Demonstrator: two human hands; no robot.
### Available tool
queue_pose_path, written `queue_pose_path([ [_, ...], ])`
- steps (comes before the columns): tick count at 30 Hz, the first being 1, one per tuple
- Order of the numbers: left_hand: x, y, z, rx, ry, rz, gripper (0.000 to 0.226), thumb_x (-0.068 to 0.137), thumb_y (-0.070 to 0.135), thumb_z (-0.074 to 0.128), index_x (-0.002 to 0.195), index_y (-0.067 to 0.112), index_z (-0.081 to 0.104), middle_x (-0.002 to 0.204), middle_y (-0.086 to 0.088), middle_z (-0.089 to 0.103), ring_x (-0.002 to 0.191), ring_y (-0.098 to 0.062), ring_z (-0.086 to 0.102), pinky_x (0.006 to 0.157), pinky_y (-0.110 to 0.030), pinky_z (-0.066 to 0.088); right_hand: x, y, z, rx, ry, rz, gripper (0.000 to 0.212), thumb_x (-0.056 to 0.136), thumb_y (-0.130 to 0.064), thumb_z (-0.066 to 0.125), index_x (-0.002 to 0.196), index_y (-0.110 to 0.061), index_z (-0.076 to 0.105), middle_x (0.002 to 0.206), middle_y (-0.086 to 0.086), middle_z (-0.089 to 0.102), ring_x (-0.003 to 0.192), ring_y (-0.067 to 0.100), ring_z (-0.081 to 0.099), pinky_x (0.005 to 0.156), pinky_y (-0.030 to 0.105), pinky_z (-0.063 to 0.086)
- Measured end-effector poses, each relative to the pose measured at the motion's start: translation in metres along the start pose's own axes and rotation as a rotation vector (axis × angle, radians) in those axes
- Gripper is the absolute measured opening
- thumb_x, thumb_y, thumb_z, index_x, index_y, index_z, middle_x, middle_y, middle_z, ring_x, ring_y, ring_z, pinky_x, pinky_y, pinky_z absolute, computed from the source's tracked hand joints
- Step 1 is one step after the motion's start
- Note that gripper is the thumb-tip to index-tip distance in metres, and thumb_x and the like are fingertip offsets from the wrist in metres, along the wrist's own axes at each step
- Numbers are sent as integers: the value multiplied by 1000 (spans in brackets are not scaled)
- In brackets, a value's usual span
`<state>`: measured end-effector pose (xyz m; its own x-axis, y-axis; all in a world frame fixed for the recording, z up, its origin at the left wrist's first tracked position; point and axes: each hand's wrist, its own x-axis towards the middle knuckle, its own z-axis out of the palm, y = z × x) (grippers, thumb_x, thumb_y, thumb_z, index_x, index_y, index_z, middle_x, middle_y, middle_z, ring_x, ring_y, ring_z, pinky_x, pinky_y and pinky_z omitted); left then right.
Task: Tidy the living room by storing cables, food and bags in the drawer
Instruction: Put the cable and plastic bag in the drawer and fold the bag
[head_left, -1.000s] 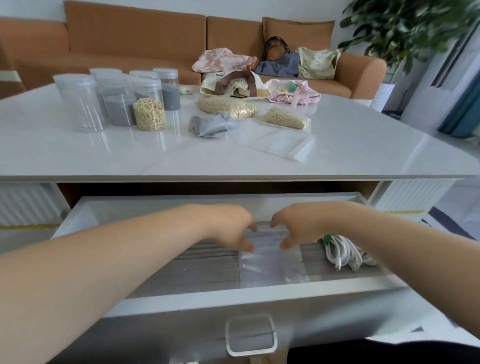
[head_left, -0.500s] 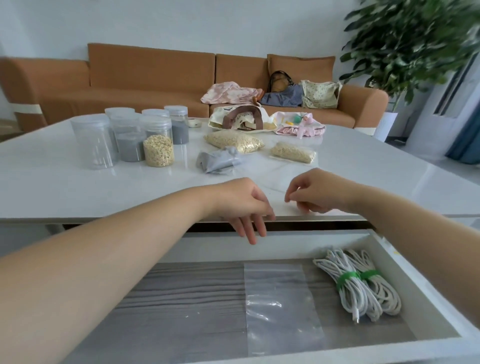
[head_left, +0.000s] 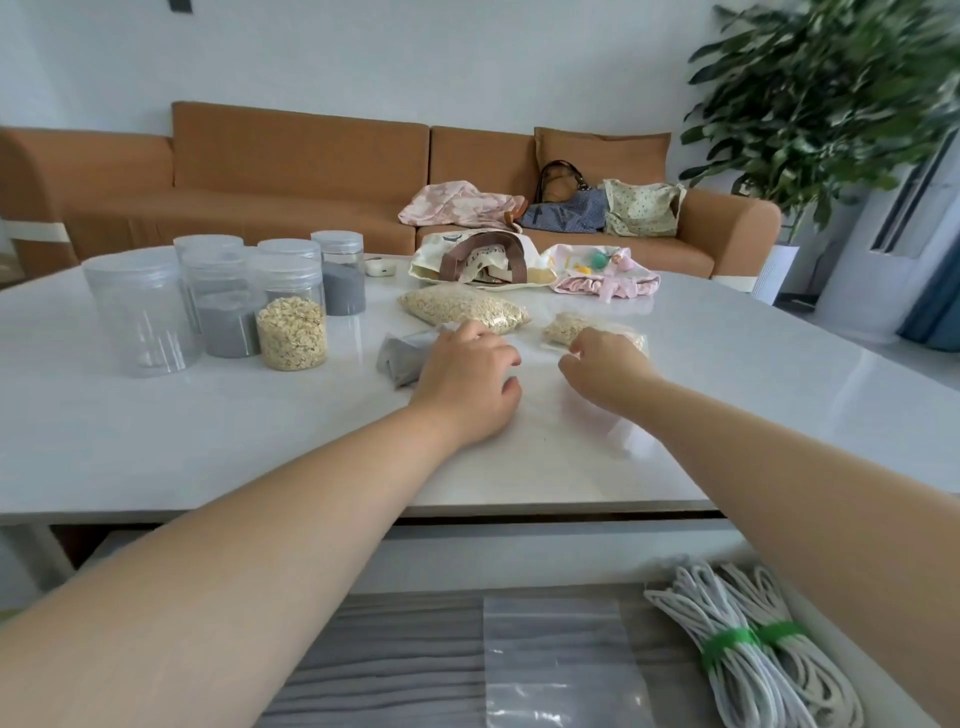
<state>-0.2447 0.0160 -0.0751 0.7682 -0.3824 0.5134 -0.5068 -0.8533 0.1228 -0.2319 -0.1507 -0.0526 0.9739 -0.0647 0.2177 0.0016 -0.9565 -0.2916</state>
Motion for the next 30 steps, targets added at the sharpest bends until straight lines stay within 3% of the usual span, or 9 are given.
queue_pose_path([
  [5, 22, -18, 11, 121, -83, -81, 47, 95, 35, 37, 136, 14, 45, 129, -8, 57, 129, -24, 36, 105, -36, 29, 24, -1, 11, 106, -10, 149, 43, 90, -33, 41, 126, -12, 50, 124, 10, 55, 117, 29, 47, 88, 34, 45],
  [7, 26, -23, 12, 168, -113, -105, 47, 95, 41, 36, 135, 16, 46, 129, -7, 57, 128, -23, 37, 105, -37, 29, 31, 0, 14, 169, -39, 189, 46, 88, -35, 43, 129, -13, 48, 125, 10, 54, 115, 29, 49, 86, 33, 45],
  [11, 38, -31, 14, 235, -125, -115, 48, 94, 51, 35, 124, 17, 50, 121, -4, 60, 123, -22, 40, 95, -38, 32, 44, 5, 15, 39, -95, 164, 59, 83, -42, 53, 134, -15, 42, 133, 8, 48, 130, 27, 35, 95, 35, 39],
  [15, 49, -39, 15, 272, -135, -165, 49, 96, 51, 29, 116, 16, 58, 116, -7, 62, 120, -24, 43, 96, -41, 31, 53, 10, 12, 31, -130, 125, 61, 79, -44, 64, 130, -16, 46, 132, 7, 47, 128, 27, 35, 95, 35, 38],
  [21, 49, -52, 7, 178, -116, -257, 32, 96, 26, 29, 97, 17, 60, 105, -8, 62, 109, -23, 46, 94, -39, 35, 47, 4, 5, -12, -253, 43, 73, 75, -51, 70, 132, -10, 47, 134, 9, 47, 126, 29, 39, 103, 38, 36],
  [23, 45, -57, 7, 135, -120, -227, 36, 92, 34, 35, 107, 19, 64, 114, -7, 61, 117, -22, 45, 98, -36, 36, 43, 3, 2, -33, -291, 53, 78, 75, -54, 69, 134, -9, 44, 140, 10, 41, 128, 29, 38, 103, 36, 36],
  [25, 38, -54, 1, -76, -119, -141, 39, 90, 42, 50, 123, 23, 61, 133, -2, 54, 131, -17, 37, 107, -28, 30, 38, 3, -3, -62, -334, 72, 84, 75, -59, 65, 138, -10, 39, 146, 10, 35, 131, 29, 36, 104, 36, 34],
  [28, 28, -37, -16, -443, -398, -102, 74, 78, 47, 71, 143, 32, 37, 152, 11, 31, 138, -6, 28, 105, -18, 23, 29, 5, -13, -132, -364, 58, 77, 84, -60, 54, 138, -7, 39, 146, 9, 37, 133, 27, 35, 104, 33, 31],
  [30, 24, -30, -22, -353, -605, -45, 96, 74, 48, 74, 150, 33, 18, 156, 15, 17, 141, -4, 19, 106, -15, 17, 19, 9, -23, -174, -371, 56, 71, 86, -57, 53, 135, -7, 44, 142, 8, 44, 128, 25, 42, 99, 30, 34],
])
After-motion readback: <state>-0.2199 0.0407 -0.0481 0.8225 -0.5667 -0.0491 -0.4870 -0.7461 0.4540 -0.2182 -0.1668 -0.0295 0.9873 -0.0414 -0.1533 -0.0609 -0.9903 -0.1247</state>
